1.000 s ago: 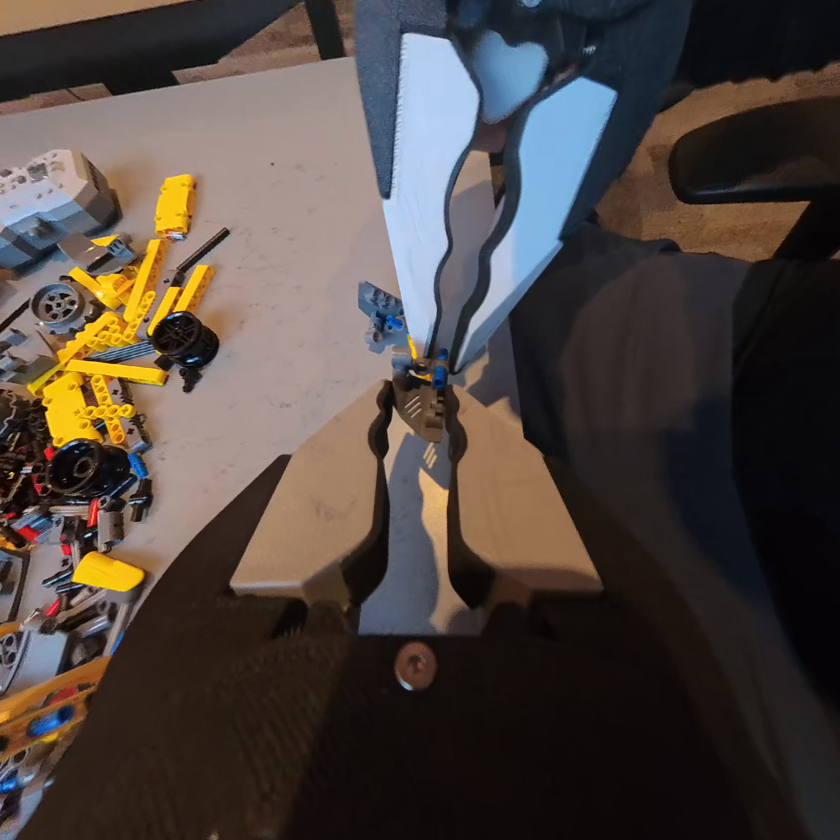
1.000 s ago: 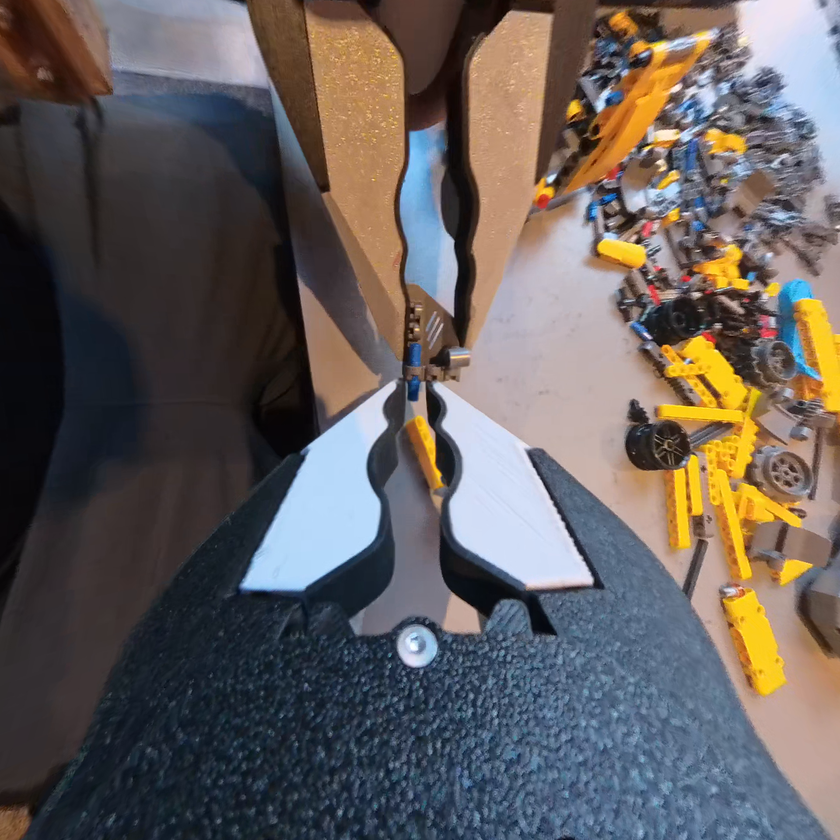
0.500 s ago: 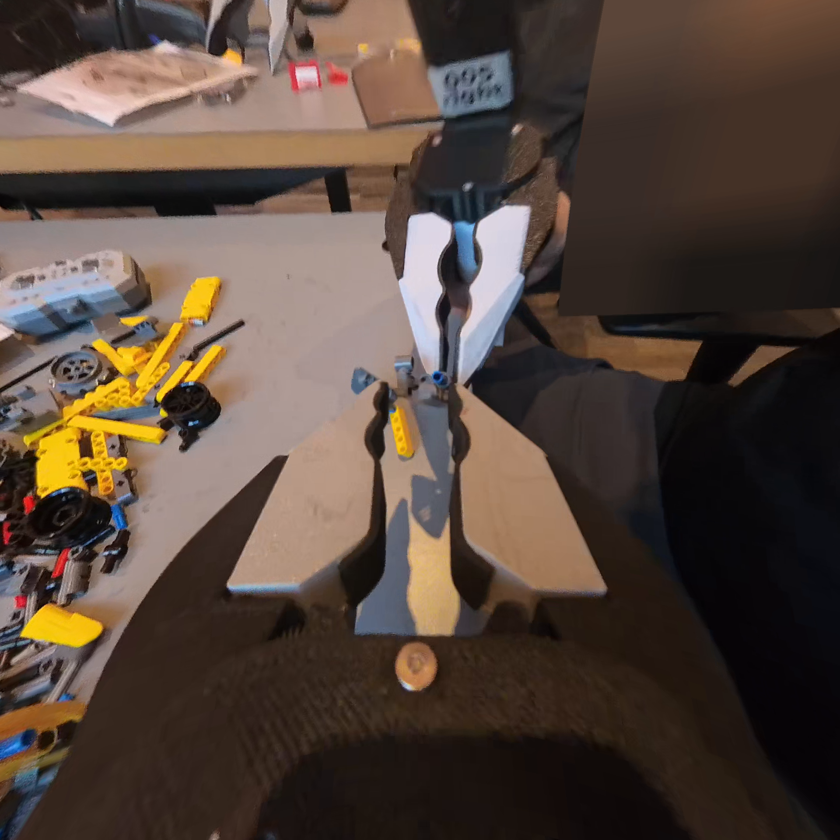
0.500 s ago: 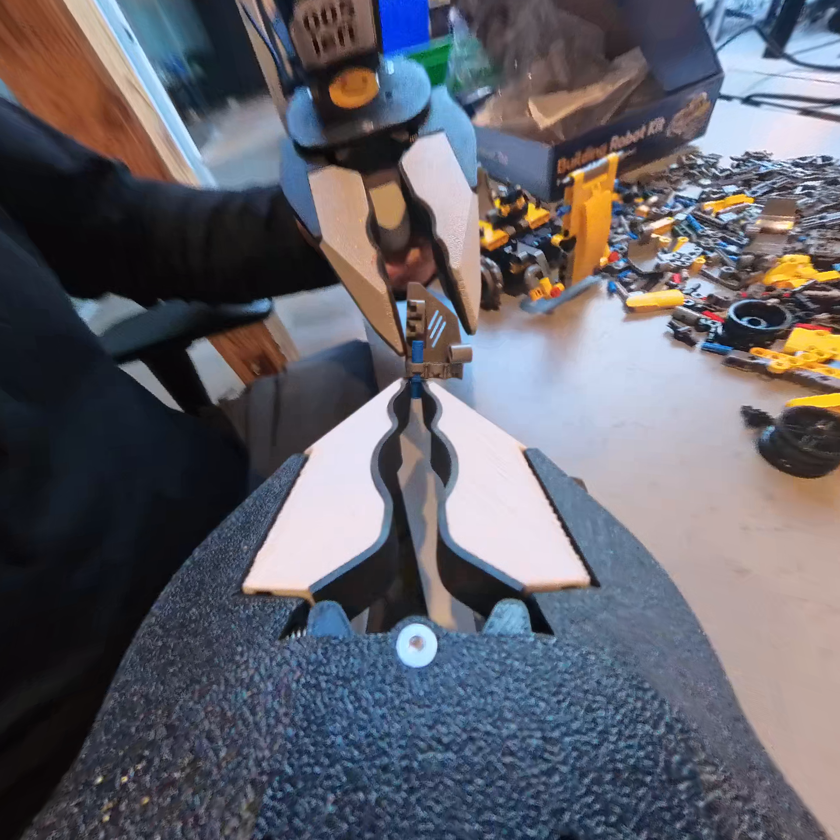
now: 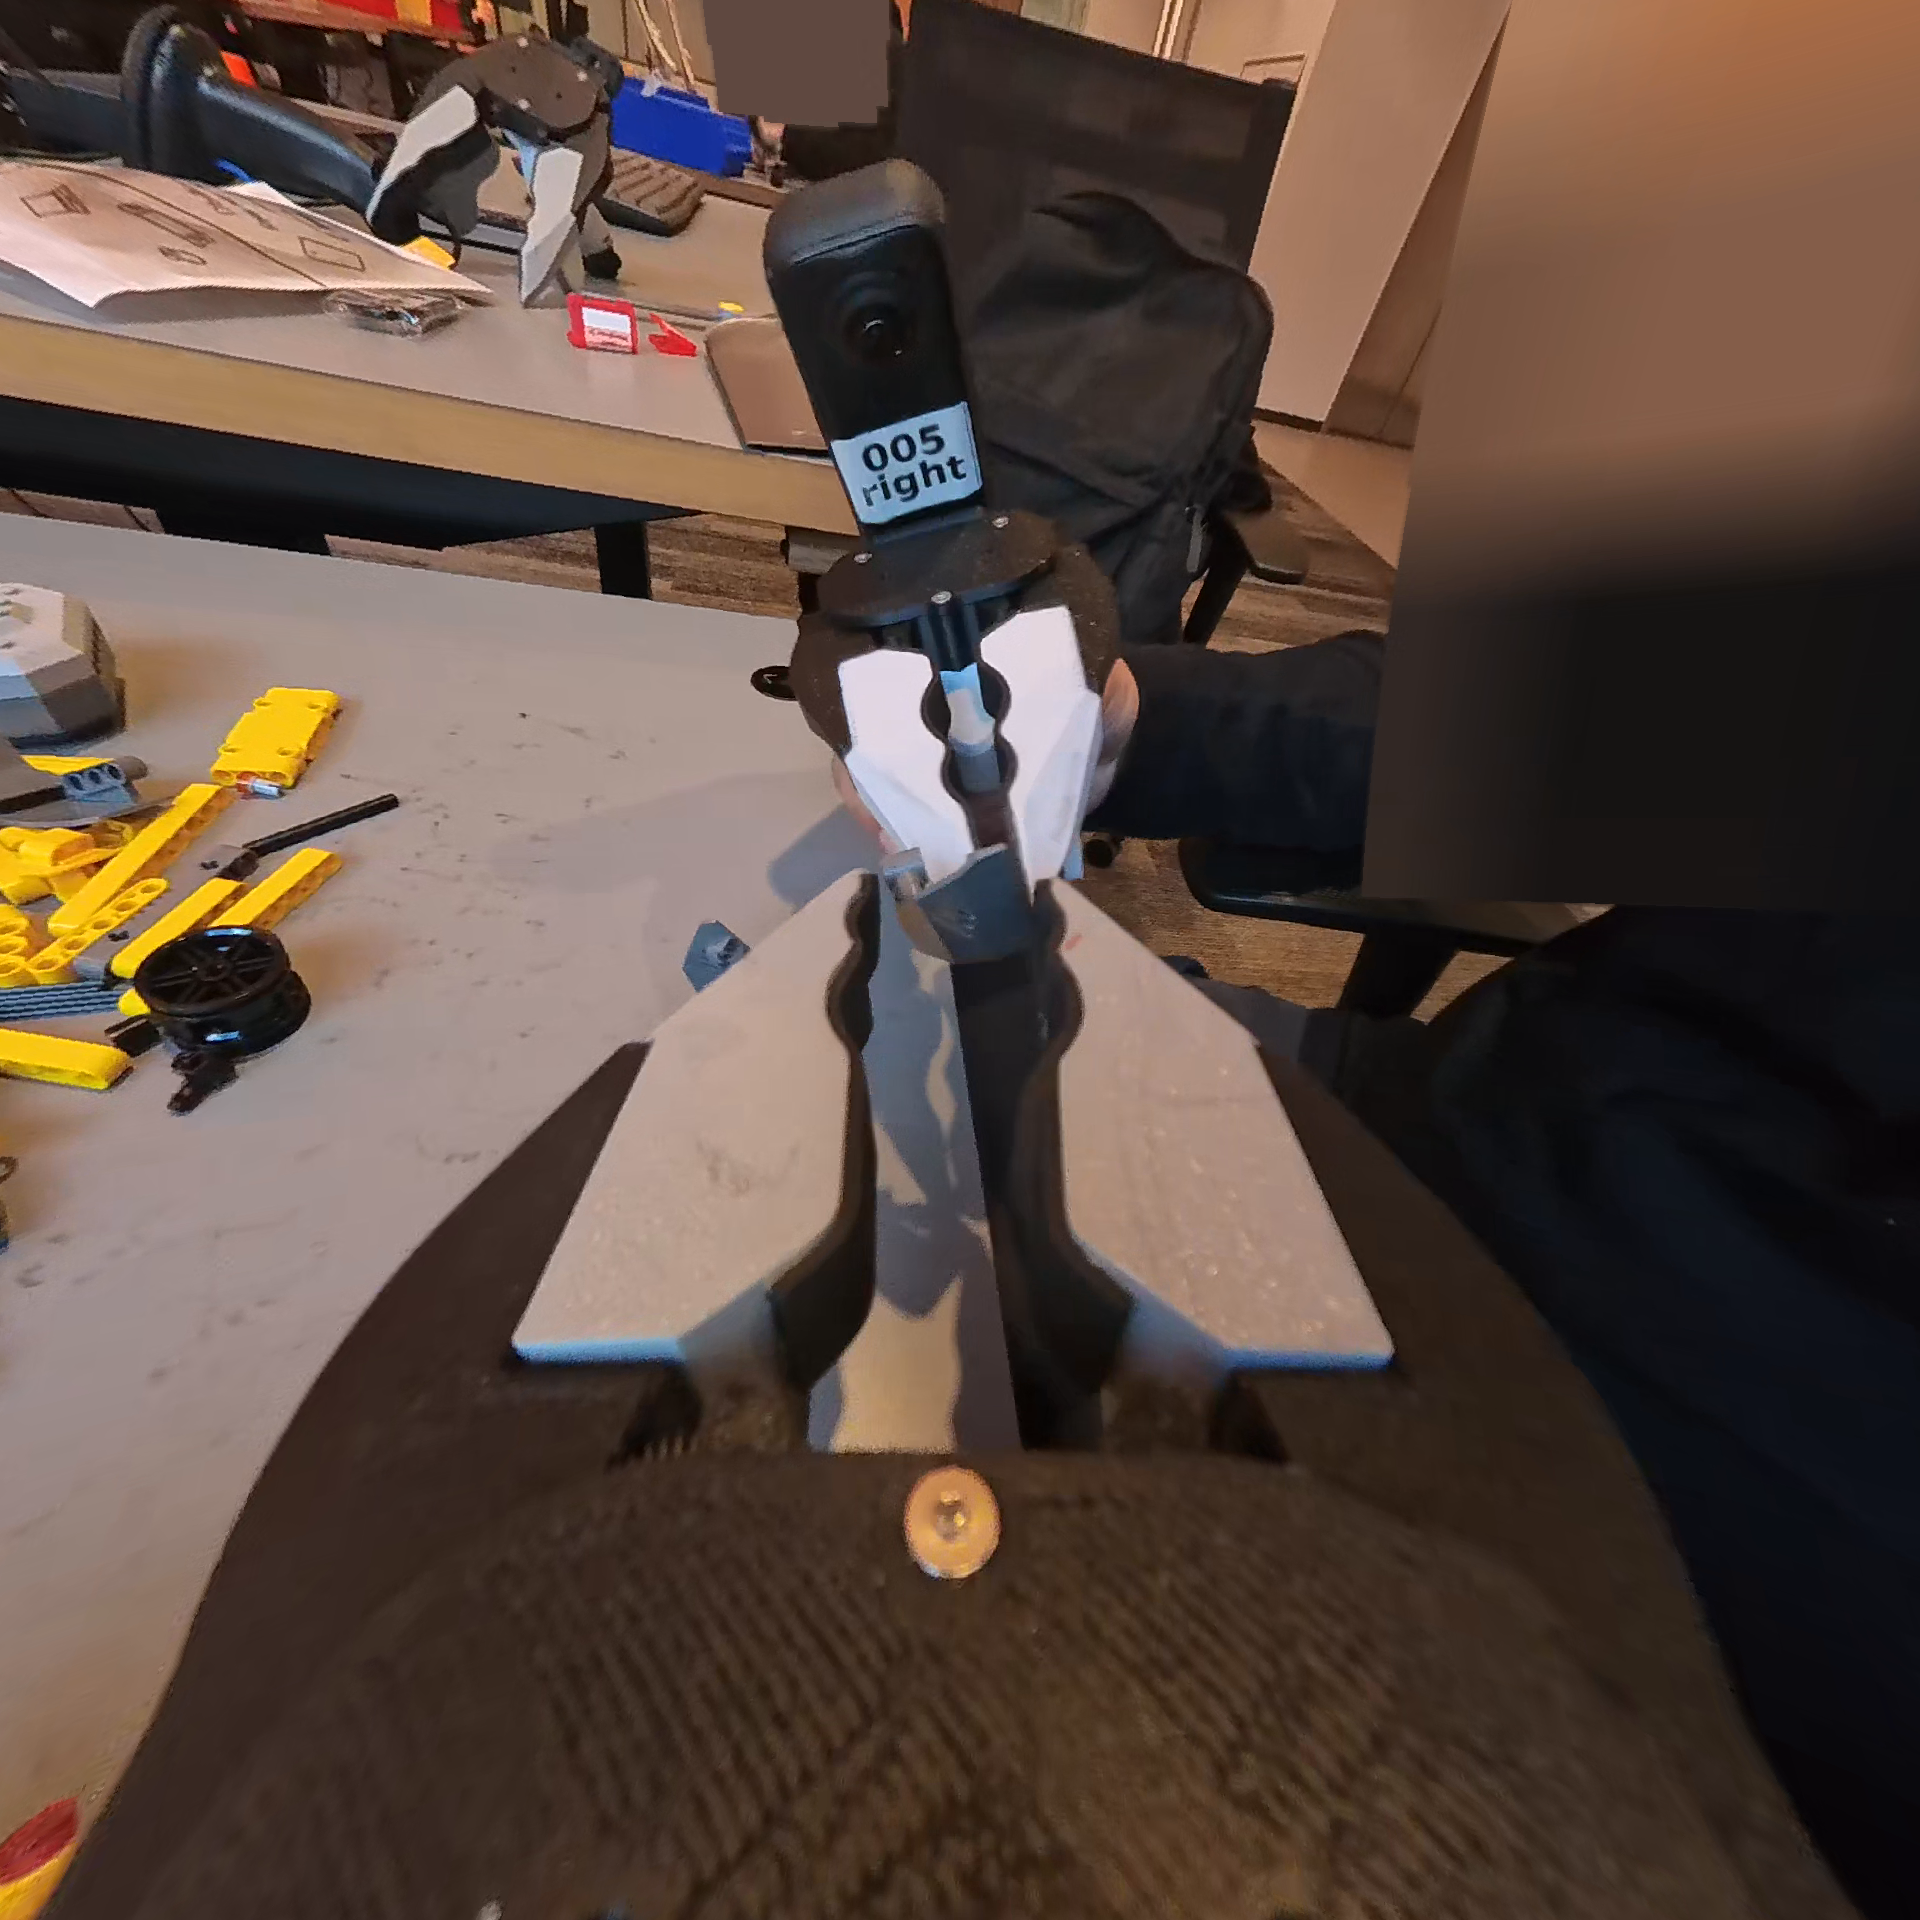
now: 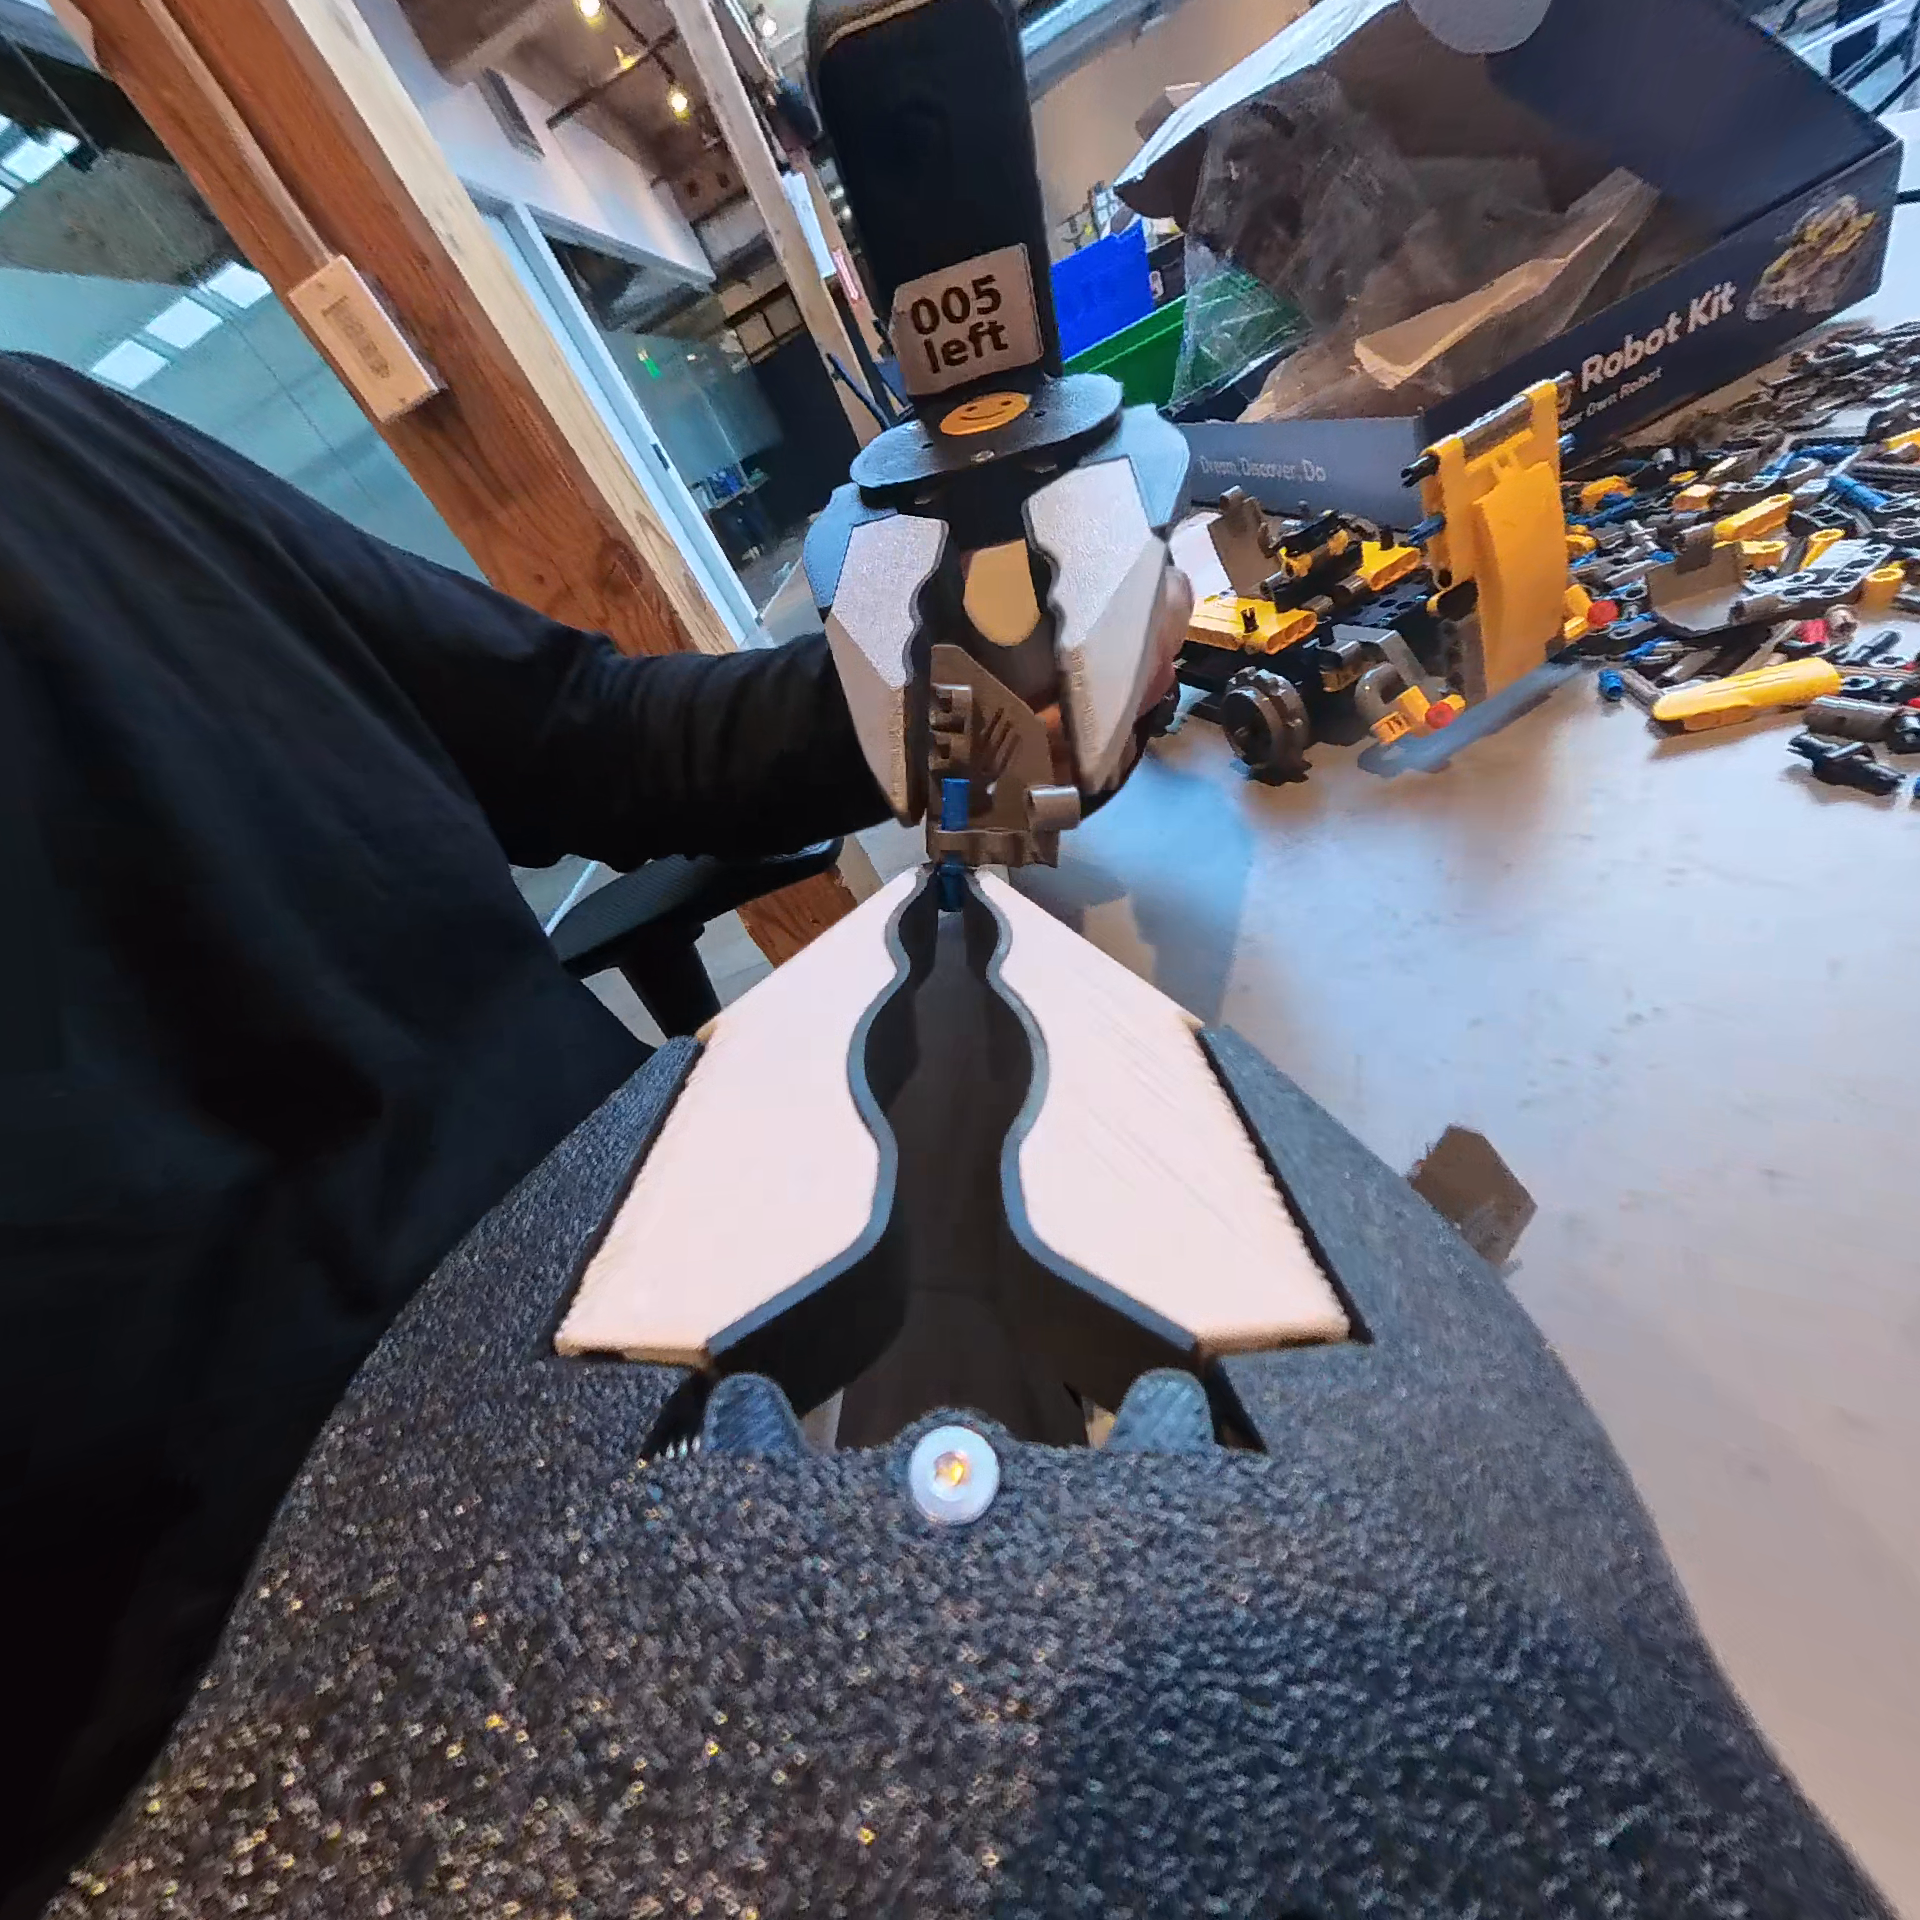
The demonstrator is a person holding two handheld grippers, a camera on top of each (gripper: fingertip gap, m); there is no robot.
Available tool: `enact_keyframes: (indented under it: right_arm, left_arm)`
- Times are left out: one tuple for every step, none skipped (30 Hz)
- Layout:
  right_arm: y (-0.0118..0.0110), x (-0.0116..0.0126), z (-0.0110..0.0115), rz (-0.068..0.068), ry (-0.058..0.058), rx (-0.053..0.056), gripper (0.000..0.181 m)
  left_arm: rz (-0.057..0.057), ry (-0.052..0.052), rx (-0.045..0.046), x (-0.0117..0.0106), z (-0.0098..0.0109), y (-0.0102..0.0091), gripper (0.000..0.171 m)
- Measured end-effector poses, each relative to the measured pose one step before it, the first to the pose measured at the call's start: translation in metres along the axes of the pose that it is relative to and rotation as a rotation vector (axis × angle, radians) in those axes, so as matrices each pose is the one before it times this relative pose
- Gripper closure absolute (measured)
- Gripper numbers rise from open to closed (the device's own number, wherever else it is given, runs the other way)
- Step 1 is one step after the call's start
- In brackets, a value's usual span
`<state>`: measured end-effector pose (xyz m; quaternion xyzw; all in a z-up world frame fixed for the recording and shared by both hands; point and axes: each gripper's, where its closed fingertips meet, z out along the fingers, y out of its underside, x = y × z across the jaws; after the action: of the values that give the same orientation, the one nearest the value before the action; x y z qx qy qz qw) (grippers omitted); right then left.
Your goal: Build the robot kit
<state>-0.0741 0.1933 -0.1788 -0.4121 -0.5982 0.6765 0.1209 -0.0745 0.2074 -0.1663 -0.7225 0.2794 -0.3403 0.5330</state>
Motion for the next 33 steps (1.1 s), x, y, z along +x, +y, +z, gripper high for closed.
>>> enact_keyframes:
  right_arm:
    - [-0.00057,0.00012,0.00015,-0.0011,0.0003,0.0041,0.176]
    - [-0.00094,0.00012,-0.00062,-0.0032,0.0011,0.0064,0.177]
    - [-0.00062,-0.00036,-0.00065,-0.0031,-0.0023,0.004,0.177]
    - [-0.00064,-0.00121,-0.00055,-0.0039,-0.0059,0.0054,0.177]
    - [-0.00108,-0.00117,-0.00063,-0.0023,-0.0059,0.0073,0.177]
    - [-0.00084,-0.00076,-0.00051,-0.0002,-0.005,0.0049,0.176]
    - [-0.00069,-0.00055,-0.00043,-0.0025,-0.0035,0.005,0.176]
    - [-0.00031,-0.00013,-0.00018,-0.0017,-0.0013,0.0025,0.176]
    - [0.00001,0.00006,-0.00001,0.0028,-0.0013,0.0009,0.176]
    - [0.00039,0.00065,0.00014,0.0048,0.0024,-0.001,0.176]
    - [0.00113,0.00204,0.00023,0.0005,0.0139,-0.0086,0.176]
    - [0.00211,0.00354,-0.00005,-0.0062,0.0273,-0.0204,0.176]
    - [0.00339,0.00587,-0.00056,-0.0168,0.0448,-0.0359,0.175]
    - [0.00458,0.00581,-0.0006,-0.0331,0.0513,-0.0505,0.175]
    - [0.00516,0.00442,-0.0003,-0.0488,0.0499,-0.0587,0.174]
    - [0.00608,0.00699,-0.00122,-0.0627,0.0707,-0.0693,0.168]
    - [0.00709,0.00942,-0.00242,-0.0748,0.0857,-0.0769,0.161]
    - [0.00713,0.00872,-0.00269,-0.0762,0.0761,-0.0722,0.157]
    - [0.00664,0.00619,-0.00138,-0.0638,0.0506,-0.0645,0.157]
    - [0.00622,0.00279,0.00055,-0.0469,0.0208,-0.0607,0.157]
    - [0.00587,-0.00079,0.00235,-0.0373,-0.0063,-0.0577,0.158]
    - [0.0047,-0.00078,0.00337,-0.0334,-0.007,-0.0529,0.16]
    - [0.00221,-0.00027,0.00366,-0.0331,-0.0013,-0.0379,0.16]
    - [-0.00025,-0.00303,0.00347,-0.0297,-0.0156,-0.0233,0.16]
    - [-0.00099,-0.00337,0.00369,-0.0215,-0.0183,-0.0191,0.16]
    - [-0.00018,-0.00129,0.00395,-0.0186,-0.0068,-0.0229,0.16]
    - [0.00132,0.00049,0.00384,-0.019,0.0038,-0.0289,0.163]
    - [0.00223,0.00159,0.00372,-0.0159,0.0104,-0.0314,0.167]
    - [0.00234,0.00154,0.00335,-0.0087,0.0105,-0.0285,0.171]
    - [0.00159,-0.00012,0.0027,-0.0031,0.0029,-0.0195,0.176]
    - [-0.00068,-0.00064,0.00126,0.0024,0.0021,-0.0019,0.176]
    - [-0.00126,-0.00178,0.0002,0.0083,-0.0053,0.0047,0.177]
    - [-0.00056,-0.00154,-0.00026,0.0108,-0.0045,0.0032,0.177]
  left_arm:
    - [-0.0014,0.0055,0.00599,0.00126,-0.00001,-0.00067,0.148]
    - [-0.0004,-0.0056,0.00872,-0.00043,-0.00014,-0.0008,0.148]
    - [-0.0061,0.001,0.00908,0.00042,0.0,-0.00076,0.148]
    - [-0.0124,0.009,0.01012,0.00112,-0.00003,-0.00089,0.148]
    - [-0.0131,0.0105,0.01159,0.00089,-0.00021,-0.00107,0.148]
    - [-0.0152,0.008,0.00907,0.0002,-0.00017,-0.0007,0.147]
    - [-0.0165,0.0105,0.00677,0.00032,-0.00011,-0.00043,0.146]
    - [-0.0117,0.012,0.00484,0.00083,-0.00012,-0.00025,0.148]
    - [-0.0049,0.0009,0.00254,-0.00018,0.0,0.0,0.148]
    - [0.007,-0.0068,-0.00114,-0.00053,-0.00012,0.00042,0.148]
    - [0.0094,-0.0154,-0.01145,-0.00168,-0.00027,0.00141,0.148]
    - [0.0029,-0.0218,-0.02488,-0.00304,-0.0001,0.00325,0.148]
    - [-0.0054,-0.0318,-0.03569,-0.00504,0.00038,0.00509,0.148]
    - [-0.0054,-0.0299,-0.03971,-0.00467,0.00115,0.00614,0.148]
    - [0.003,-0.0172,-0.02597,-0.00243,0.00157,0.00463,0.149]
    - [0.0031,-0.0191,-0.02514,-0.00309,0.00169,0.00505,0.149]
    - [0.0002,-0.0362,-0.03884,-0.00638,0.00194,0.00718,0.149]
    - [0.0068,-0.0347,-0.04242,-0.00629,0.00237,0.00783,0.149]
    - [0.011,-0.0317,-0.03734,-0.00572,0.00286,0.0074,0.149]
    - [0.01,-0.0346,-0.03609,-0.00615,0.00307,0.00706,0.149]
    - [0.0088,-0.0164,-0.02474,-0.00313,0.00295,0.00504,0.148]
    - [0.0027,0.0013,-0.00733,-0.00029,0.00233,0.00223,0.148]
    - [-0.0027,-0.0017,-0.00387,-0.00064,0.00164,0.0013,0.149]
    - [-0.0034,-0.0065,-0.01053,-0.00133,0.0006,0.00137,0.148]
    - [0.0004,-0.0071,-0.00025,-0.0013,-0.00001,-0.00002,0.148]
    - [-0.0009,-0.0037,0.00771,-0.00089,-0.00074,-0.00095,0.148]
    - [-0.0049,0.0007,0.0083,-0.00046,-0.00109,-0.001,0.149]
    - [-0.008,-0.0027,0.00134,-0.00124,-0.00112,0.00018,0.148]
    - [-0.0081,-0.0033,-0.00566,-0.00146,-0.00098,0.00134,0.148]
    - [-0.008,-0.0024,-0.00459,-0.00118,-0.00087,0.00143,0.148]
    - [-0.0073,0.0023,-0.00014,-0.00015,-0.00084,0.0007,0.149]
    - [-0.0042,0.0059,0.00291,0.00074,-0.00064,0.00016,0.148]
    - [-0.0003,0.0022,0.00304,0.00057,-0.00069,-0.00006,0.149]
